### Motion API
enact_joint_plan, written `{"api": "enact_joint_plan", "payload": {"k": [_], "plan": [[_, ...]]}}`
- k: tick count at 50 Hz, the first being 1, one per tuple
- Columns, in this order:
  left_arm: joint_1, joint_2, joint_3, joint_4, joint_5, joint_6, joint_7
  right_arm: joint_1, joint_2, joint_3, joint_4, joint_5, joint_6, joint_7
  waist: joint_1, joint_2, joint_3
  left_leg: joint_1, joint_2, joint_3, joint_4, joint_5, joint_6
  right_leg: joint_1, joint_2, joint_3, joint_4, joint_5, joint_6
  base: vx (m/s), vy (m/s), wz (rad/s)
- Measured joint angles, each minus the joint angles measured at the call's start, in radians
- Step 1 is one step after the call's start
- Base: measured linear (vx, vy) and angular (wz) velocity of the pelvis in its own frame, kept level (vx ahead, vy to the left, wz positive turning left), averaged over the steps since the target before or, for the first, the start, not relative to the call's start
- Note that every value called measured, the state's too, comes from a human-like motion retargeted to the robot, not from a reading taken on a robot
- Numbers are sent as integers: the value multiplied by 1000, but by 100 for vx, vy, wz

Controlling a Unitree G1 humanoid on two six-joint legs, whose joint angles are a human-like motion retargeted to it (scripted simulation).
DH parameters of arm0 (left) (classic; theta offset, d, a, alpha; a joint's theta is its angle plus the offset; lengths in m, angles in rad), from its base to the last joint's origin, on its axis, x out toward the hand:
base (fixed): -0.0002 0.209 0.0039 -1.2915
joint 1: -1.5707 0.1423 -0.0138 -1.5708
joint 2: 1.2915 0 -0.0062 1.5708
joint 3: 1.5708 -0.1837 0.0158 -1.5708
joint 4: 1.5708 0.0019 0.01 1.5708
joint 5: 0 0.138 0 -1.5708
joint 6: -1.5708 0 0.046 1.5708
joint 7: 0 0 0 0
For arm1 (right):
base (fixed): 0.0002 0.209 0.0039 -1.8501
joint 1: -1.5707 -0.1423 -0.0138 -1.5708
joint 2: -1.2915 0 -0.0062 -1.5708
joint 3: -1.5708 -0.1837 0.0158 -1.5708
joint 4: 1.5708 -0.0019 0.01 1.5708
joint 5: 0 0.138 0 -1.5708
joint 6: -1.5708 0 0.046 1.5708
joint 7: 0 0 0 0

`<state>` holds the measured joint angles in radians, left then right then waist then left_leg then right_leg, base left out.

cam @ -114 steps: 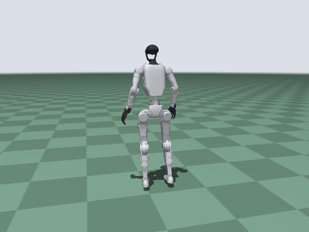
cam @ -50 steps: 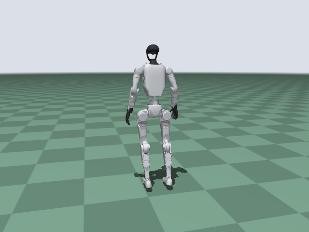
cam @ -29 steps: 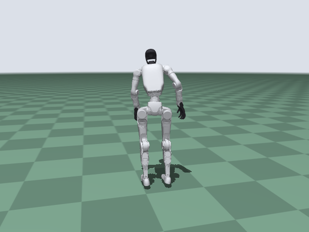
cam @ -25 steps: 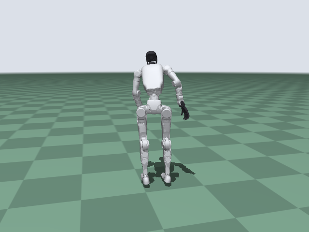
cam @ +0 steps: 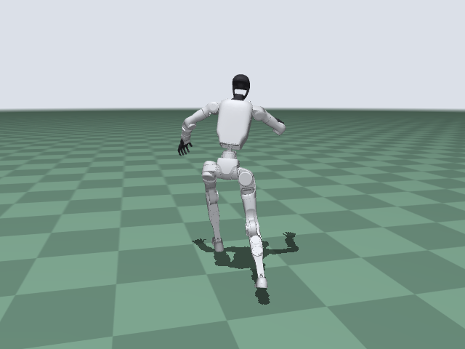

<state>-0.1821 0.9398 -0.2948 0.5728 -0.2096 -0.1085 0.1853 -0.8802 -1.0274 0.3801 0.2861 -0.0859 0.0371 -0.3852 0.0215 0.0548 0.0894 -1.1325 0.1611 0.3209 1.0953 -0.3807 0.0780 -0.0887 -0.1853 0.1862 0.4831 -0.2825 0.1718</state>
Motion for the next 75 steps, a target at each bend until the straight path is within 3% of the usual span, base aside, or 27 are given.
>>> {"api": "enact_joint_plan", "payload": {"k": [3,5,7,9,13,15,17,18,20,22,25,27,30,31,34,35,38,42,46,50,53,59,62,67,75], "plan": [[173,220,77,-2,-115,-51,-6,-271,-68,244,-187,-7,-7,-34,169,-100,-93,153,20,132,-458,140,-30,128,-147,24,-241,461,80,142,55,-156],[342,339,208,-17,-156,-91,-30,-402,-96,358,-302,-33,-29,-60,289,-111,-106,314,50,128,-793,256,-101,172,-162,-27,-243,633,90,148,63,-214],[529,385,419,-24,-167,-100,-55,-471,-141,388,-416,-44,-56,-76,382,-69,-57,499,79,93,-1031,295,-160,229,-165,-64,-108,597,75,148,89,-180],[741,362,655,-28,-160,-86,-77,-378,-159,305,-543,-32,-77,-71,418,1,-30,644,149,45,-1136,254,-206,288,-112,-95,90,502,13,146,96,-86],[1048,194,1010,-147,-96,-23,-58,81,-199,-81,-784,51,-121,31,414,65,-18,791,231,5,-1152,139,-222,260,-48,-166,610,311,-109,134,100,6],[1073,59,1074,-236,-54,-9,-31,327,-189,-275,-845,66,-137,104,393,66,-15,819,226,4,-1147,280,-210,172,-64,-203,913,192,-207,111,92,43],[972,-92,1067,-302,-45,12,18,555,-134,-436,-841,40,-132,141,339,16,24,782,143,-31,-1085,531,-127,52,-95,-227,1186,60,-301,85,75,136],[883,-168,1044,-322,-59,30,48,664,-83,-500,-821,25,-121,139,300,-35,56,735,68,-57,-1004,587,-62,-20,-120,-236,1299,-6,-325,69,61,226],[650,-318,934,-323,-92,80,108,869,75,-587,-762,13,-91,108,230,-146,126,602,-87,-92,-720,487,-1,-176,-169,-245,1458,-138,-329,62,50,271],[414,-471,737,-233,-110,116,156,962,243,-546,-640,57,-61,61,198,-176,172,553,-167,-115,-527,344,-24,-322,-165,-264,1468,-223,-347,59,38,210],[151,-655,411,-29,-75,107,203,892,414,-361,-342,188,-45,-52,141,-174,198,630,-242,-176,-547,284,-65,-472,-86,-295,1223,-230,-330,53,23,149],[58,-720,224,45,61,92,163,841,472,-262,-172,222,-52,-79,80,-157,179,713,-267,-247,-647,302,-90,-483,9,-284,920,-151,-260,49,13,151],[0,-770,56,28,346,57,41,873,504,-214,-48,128,-74,-13,-15,-95,196,891,-261,-367,-726,277,-173,-310,114,-292,452,-36,-158,56,8,175],[-19,-774,38,4,396,44,11,890,494,-203,-37,100,-75,24,-25,-88,179,940,-259,-399,-795,293,-169,-267,130,-289,312,-14,-146,51,1,133],[-84,-783,28,-66,380,9,-30,924,469,-163,-15,58,-74,105,-37,-93,116,1048,-261,-474,-975,343,-156,-163,165,-271,-30,115,-97,45,-6,85],[-89,-787,29,-91,355,-3,-29,955,473,-166,-21,51,-83,125,-49,-100,109,1080,-264,-491,-969,320,-179,-115,169,-280,-86,174,-63,48,-8,95],[-163,-772,28,-111,182,-16,24,962,489,-117,21,59,-57,150,-39,-139,48,1131,-281,-532,-1061,341,-151,-46,177,-234,-237,302,-33,39,-11,55],[-286,-704,11,-21,127,-8,65,926,542,-59,146,28,-35,169,9,-175,34,1172,-280,-544,-1069,314,-148,16,177,-249,-278,266,-14,32,-10,13],[-304,-641,35,123,141,32,49,856,584,61,323,-54,-7,204,41,-159,13,1184,-250,-528,-1053,286,-153,28,201,-271,-252,212,-38,26,-9,-26],[-230,-573,18,271,32,14,75,830,615,132,441,-97,-77,290,28,-150,-5,1187,-243,-516,-1014,239,-166,43,197,-305,-193,184,-20,24,-5,-3],[-158,-556,59,392,-12,33,41,841,641,125,495,-78,-83,288,18,-140,-11,1216,-252,-520,-1068,248,-154,90,193,-281,-281,189,-5,20,-4,-14],[65,-634,302,424,-89,32,-10,885,693,54,634,-8,-80,282,64,-90,-2,1237,-244,-445,-1071,220,-155,127,209,-209,-363,218,23,19,-2,-66],[174,-698,352,385,-156,9,-29,905,701,29,680,-18,-79,269,62,-69,7,1240,-242,-430,-1067,212,-156,147,211,-197,-401,231,39,14,0,-25],[286,-780,306,402,-196,4,-32,958,698,-6,711,-24,-81,244,40,-47,12,1244,-249,-436,-1068,204,-156,176,204,-206,-445,238,58,12,1,6],[370,-806,176,432,-63,6,-5,1000,698,-39,761,-38,-91,174,11,-27,17,1233,-255,-434,-1024,180,-167,194,198,-224,-453,225,53,9,0,10]]}}
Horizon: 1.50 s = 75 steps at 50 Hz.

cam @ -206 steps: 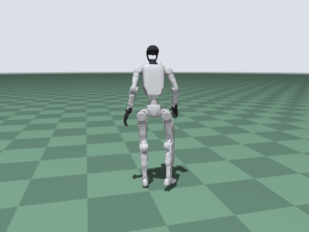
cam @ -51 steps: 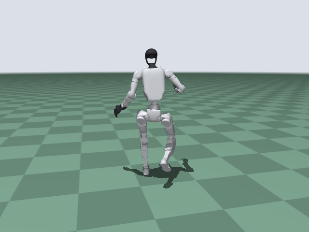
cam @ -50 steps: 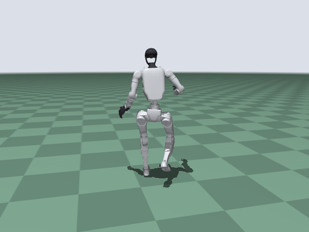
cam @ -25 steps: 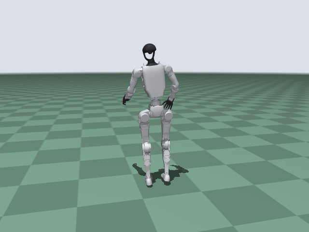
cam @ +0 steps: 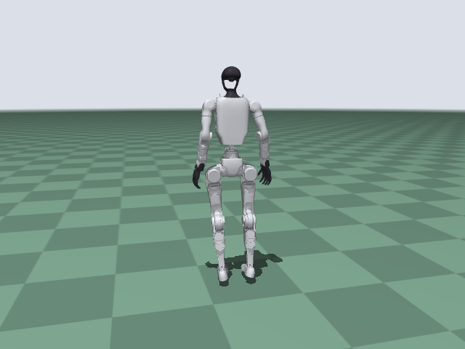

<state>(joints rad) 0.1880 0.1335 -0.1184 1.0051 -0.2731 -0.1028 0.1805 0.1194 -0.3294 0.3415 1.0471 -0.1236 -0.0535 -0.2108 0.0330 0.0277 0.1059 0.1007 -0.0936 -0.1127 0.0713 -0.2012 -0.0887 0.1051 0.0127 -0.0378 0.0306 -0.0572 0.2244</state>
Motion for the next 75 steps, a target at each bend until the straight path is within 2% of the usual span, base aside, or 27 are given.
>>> {"api": "enact_joint_plan", "payload": {"k": [3,14,15,17,25,27,33,38,40,42,53,60,71,73,75], "plan": [[-5,20,-46,-12,20,21,-1,-3,4,-8,8,24,11,-29,-4,6,-8,10,2,-18,-31,14,18,-2,3,-7,-3,3,-3,6,-2,9],[-128,97,-172,35,216,39,-11,-66,-11,36,-20,13,19,-24,15,10,-58,29,0,-14,-43,5,18,-1,0,-3,20,-18,9,3,0,-2],[-140,100,-174,36,218,41,-2,-77,-12,39,-26,8,20,-19,18,7,-65,27,-1,-11,-43,3,22,-17,-2,-3,48,-28,20,0,0,0],[-156,94,-167,35,189,34,4,-97,-16,51,-40,6,18,-42,4,12,-71,33,1,-21,-43,3,15,15,2,-7,0,-16,1,0,0,0],[-230,68,-163,38,123,29,23,-196,11,42,-23,64,18,-26,4,13,-87,30,3,-5,-9,-20,11,10,3,-4,34,-35,11,0,0,0],[-247,58,-170,48,113,34,25,-219,29,57,-5,74,24,-46,4,13,-91,44,4,-15,-36,-10,20,24,7,6,4,-26,-3,0,0,0],[-278,38,-199,55,143,42,27,-255,77,71,12,60,30,-33,17,4,-86,48,4,-5,-30,-17,29,5,7,15,51,-45,11,0,0,0],[-262,25,-199,36,171,31,2,-238,105,59,-4,51,21,-47,15,4,-74,57,8,-8,-30,-16,22,32,11,18,15,-32,-6,0,0,0],[-257,22,-189,36,168,33,8,-232,111,48,-2,50,22,-36,28,-4,-73,53,6,1,-28,-19,29,1,9,24,67,-47,17,-1,-1,-10],[-241,13,-174,41,160,26,11,-222,108,46,5,48,19,-49,22,0,-66,58,8,-2,-28,-17,22,31,12,25,19,-32,-4,0,0,0],[-170,31,-146,96,153,44,14,-177,61,1,71,77,31,-54,26,3,-41,57,12,24,-20,-26,24,26,18,51,18,-26,-4,0,0,0],[-126,56,-163,111,223,40,9,-135,26,-25,71,74,25,-50,14,9,-27,50,15,37,-15,-30,21,16,21,64,22,-26,-5,0,0,0],[-148,58,-173,115,190,50,-18,-93,35,-47,68,102,28,-40,-1,6,3,46,17,37,-21,-24,21,4,23,64,31,-26,-11,0,0,0],[-164,55,-178,115,193,52,-16,-87,39,-48,56,103,27,-40,-2,5,9,46,17,35,-21,-23,22,4,22,63,33,-27,-11,0,0,0],[-184,55,-186,114,201,57,-7,-84,45,-52,43,102,29,-30,5,-2,11,41,13,40,-19,-25,30,-23,19,64,76,-39,14,0,0,0]]}}
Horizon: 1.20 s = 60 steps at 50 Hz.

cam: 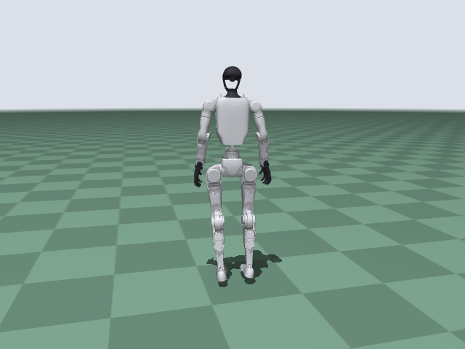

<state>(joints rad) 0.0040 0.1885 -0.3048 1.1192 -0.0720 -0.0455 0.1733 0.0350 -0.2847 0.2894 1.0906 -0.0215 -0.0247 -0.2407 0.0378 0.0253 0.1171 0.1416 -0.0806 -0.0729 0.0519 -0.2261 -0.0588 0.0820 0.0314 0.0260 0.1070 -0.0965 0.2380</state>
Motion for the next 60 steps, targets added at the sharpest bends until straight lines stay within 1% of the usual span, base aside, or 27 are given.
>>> {"api": "enact_joint_plan", "payload": {"k": [2,12,15,18,22,27,30,35,41,46,50,53,56,60], "plan": [[-14,-6,-8,-3,-4,-5,-2,6,2,3,-18,2,-5,-12,-10,3,7,2,2,-7,-1,3,-7,24,1,-3,-42,12,-22,0,0,0],[-96,3,-52,-43,49,-8,-20,-15,-3,21,-85,6,-16,-4,-31,-7,21,-23,6,7,-8,8,-6,-19,7,13,-21,7,-34,0,0,0],[-124,24,-70,-68,57,-17,-29,-34,-1,18,-97,30,-21,-9,-44,-15,35,-38,7,14,-11,12,-6,-42,9,21,-11,8,-35,0,0,0],[-152,49,-86,-99,38,-32,-7,-46,8,-7,-135,88,-34,-33,-64,-26,56,-58,8,18,-12,20,-6,-64,10,22,-9,17,-35,0,0,0],[-170,80,-69,-181,-9,-56,48,-26,-6,-24,-280,79,-55,-76,-91,-35,85,-79,6,13,-20,40,-6,-76,6,1,-32,45,-37,0,0,0],[-129,104,28,-393,-38,-91,87,47,-39,-48,-508,37,-82,-70,-77,-38,99,-85,0,-14,-33,58,-12,-81,-3,-34,-32,53,-32,5,0,29],[-78,110,54,-519,-55,-108,96,78,-57,-39,-578,21,-89,-60,-50,-33,93,-80,-6,-43,-34,59,-13,-78,-11,-66,-13,37,-37,10,1,57],[22,121,48,-632,-56,-123,80,73,-100,18,-564,-74,-76,-38,-6,-15,61,-67,-17,-111,-32,54,-13,-54,-26,-132,6,8,-39,11,2,75],[160,152,75,-686,-65,-123,51,35,-111,56,-478,-127,-59,-1,50,-22,19,-60,-27,-158,-28,41,-17,-27,-37,-171,-5,-15,-30,9,1,44],[258,157,127,-660,-60,-113,50,7,-105,59,-428,-125,-52,-11,82,-34,18,-64,-25,-154,-30,33,-17,-39,-37,-165,8,-25,-23,1,-1,-2],[321,138,181,-623,-54,-107,99,3,-95,20,-441,-84,-55,-53,76,-40,48,-76,-19,-139,-30,31,-20,-51,-29,-143,-2,-22,-27,-2,-2,-17],[343,128,212,-610,-58,-95,153,28,-79,-34,-504,-3,-67,-87,68,-50,84,-99,-17,-117,-28,25,-14,-86,-25,-113,11,-29,-26,-6,-3,-40],[323,129,222,-595,-62,-86,183,58,-70,-65,-571,62,-84,-116,57,-62,132,-133,-15,-90,-23,25,-8,-134,-20,-79,28,-34,-28,-10,-4,-50],[228,149,194,-577,-84,-90,191,79,-81,-54,-622,71,-95,-131,20,-79,220,-191,-10,-60,-20,39,-7,-208,-13,-42,45,-20,-30,-15,-3,-41]]}}
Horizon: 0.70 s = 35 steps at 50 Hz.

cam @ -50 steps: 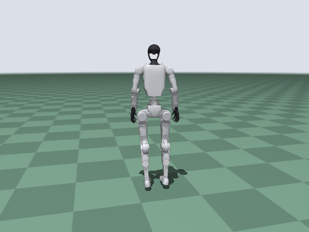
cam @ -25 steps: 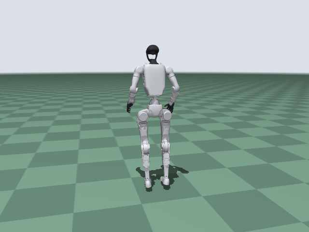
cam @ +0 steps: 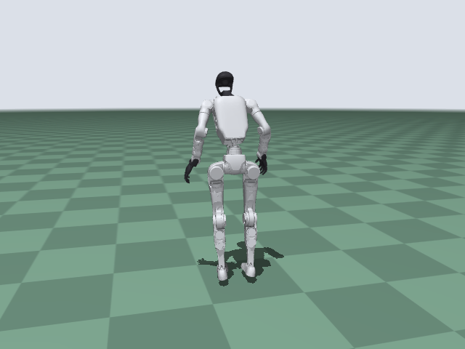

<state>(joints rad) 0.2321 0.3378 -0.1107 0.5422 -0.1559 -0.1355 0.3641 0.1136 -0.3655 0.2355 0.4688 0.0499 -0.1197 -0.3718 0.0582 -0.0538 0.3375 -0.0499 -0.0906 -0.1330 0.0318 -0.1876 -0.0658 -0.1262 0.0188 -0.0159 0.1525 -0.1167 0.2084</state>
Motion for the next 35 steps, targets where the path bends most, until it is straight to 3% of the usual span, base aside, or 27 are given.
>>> {"api": "enact_joint_plan", "payload": {"k": [5,7,11,15,17,20,23,26,29,31,33,35], "plan": [[-211,66,-86,-13,-39,-22,-17,33,-42,42,-54,12,-12,26,-86,-24,126,-107,4,32,-16,28,5,-122,3,30,-3,35,1,-18,-1,-22],[-316,99,-107,-24,-10,-7,-12,61,-54,59,-88,79,36,61,-122,-37,155,-185,2,69,-5,38,11,-209,-1,42,13,47,-1,-15,3,-37],[-554,193,-171,-18,-51,-7,-5,103,-95,105,-106,123,47,70,-204,-59,167,-333,-1,100,-43,82,6,-376,-1,87,0,76,-19,-8,4,-34],[-768,277,-262,67,-56,14,24,155,-119,128,-65,133,69,96,-285,-68,133,-479,-16,127,42,30,13,-539,-5,118,115,7,-32,12,6,-28],[-846,310,-314,118,-63,33,29,158,-125,145,-26,131,91,128,-320,-77,96,-584,-32,152,212,-47,31,-618,-13,132,232,-64,-35,30,6,-27],[-893,335,-363,169,-72,54,23,140,-110,155,28,127,114,164,-361,-87,46,-782,-30,190,691,-179,53,-704,-9,118,493,-211,-74,47,5,-41],[-840,316,-349,155,-61,56,59,86,-74,82,25,131,98,91,-379,-71,45,-895,-26,145,1133,-209,25,-680,6,78,756,-361,-158,66,5,-39],[-745,269,-327,91,-20,46,144,-32,-59,-31,-37,138,68,-21,-413,-33,50,-986,-29,112,1321,-259,29,-579,-20,49,917,-467,-190,77,11,47],[-601,260,-311,-30,70,23,191,-221,-121,-97,-144,122,48,-85,-402,7,34,-1083,59,194,1228,-252,98,-413,-60,25,913,-520,-165,88,15,56],[-480,307,-282,-137,123,-11,195,-404,-227,-91,-220,93,44,-118,-324,-4,3,-1097,122,287,1014,-201,104,-288,-95,63,830,-514,-125,103,20,-75],[-342,382,-228,-234,107,-57,196,-617,-357,-55,-288,54,47,-157,-195,-48,-34,-1045,168,379,701,-106,75,-163,-153,143,698,-448,-72,119,29,-181],[-176,448,-140,-301,18,-96,190,-828,-480,4,-350,17,52,-202,-28,-90,-57,-920,221,464,343,38,29,-19,-214,239,512,-284,-24,137,44,-259]]}}
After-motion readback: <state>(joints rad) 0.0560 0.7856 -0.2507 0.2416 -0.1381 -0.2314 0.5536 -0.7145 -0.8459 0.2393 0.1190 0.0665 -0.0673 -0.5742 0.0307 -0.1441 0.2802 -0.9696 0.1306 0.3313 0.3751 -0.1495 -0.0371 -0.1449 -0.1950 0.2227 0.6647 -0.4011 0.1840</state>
